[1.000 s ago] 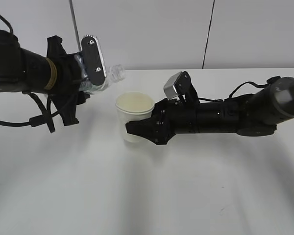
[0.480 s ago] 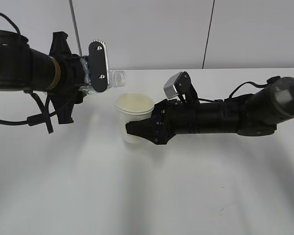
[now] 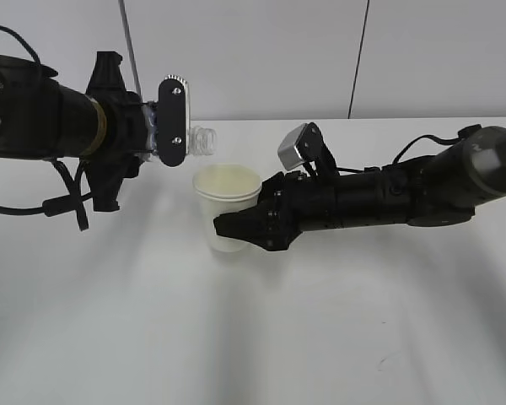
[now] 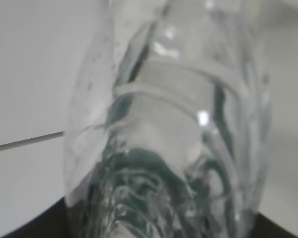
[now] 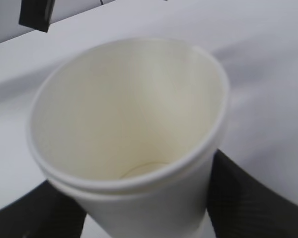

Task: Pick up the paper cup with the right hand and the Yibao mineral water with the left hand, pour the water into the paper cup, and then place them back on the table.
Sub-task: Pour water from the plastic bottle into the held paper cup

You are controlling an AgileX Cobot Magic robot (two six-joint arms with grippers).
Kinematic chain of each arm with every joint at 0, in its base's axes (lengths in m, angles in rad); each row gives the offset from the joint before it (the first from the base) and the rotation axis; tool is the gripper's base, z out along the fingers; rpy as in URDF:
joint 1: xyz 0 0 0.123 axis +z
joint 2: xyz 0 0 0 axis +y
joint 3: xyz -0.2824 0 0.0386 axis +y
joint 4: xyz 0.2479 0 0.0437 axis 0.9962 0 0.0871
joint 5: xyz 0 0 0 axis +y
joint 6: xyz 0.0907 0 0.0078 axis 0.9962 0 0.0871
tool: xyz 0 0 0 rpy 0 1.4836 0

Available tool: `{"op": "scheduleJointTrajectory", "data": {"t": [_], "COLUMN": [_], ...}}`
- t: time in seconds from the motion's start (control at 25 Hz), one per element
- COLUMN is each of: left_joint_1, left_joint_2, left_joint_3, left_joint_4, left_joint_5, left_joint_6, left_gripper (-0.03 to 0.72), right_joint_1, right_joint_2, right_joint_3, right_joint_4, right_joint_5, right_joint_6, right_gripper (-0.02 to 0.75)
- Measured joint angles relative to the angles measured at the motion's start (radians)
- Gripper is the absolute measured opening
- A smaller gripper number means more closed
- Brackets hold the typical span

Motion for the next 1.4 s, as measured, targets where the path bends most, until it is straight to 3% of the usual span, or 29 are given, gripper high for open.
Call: {"op": "scheduleJointTrajectory", "data": {"t": [0.68,1.4], "left_joint_1": [0.0,0.0], "left_joint_2": [0.0,0.0], "left_joint_3": [0.0,0.0], "left_joint_4": [0.116,0.137], "left_joint_5": [0.028,0.036], "left_joint_6": [0.001,0.001], "left_gripper": [0.335,0.335], "right_joint_1": [0.0,0.0], "right_joint_2": [0.0,0.0], "right_joint_3": [-0.037,-0.037], "right_joint_4": [-0.086,-0.093], "right_joint_5": [0.001,0.009], "right_joint_6": [0.09,0.09], "right_gripper": [0.522,0.522]}}
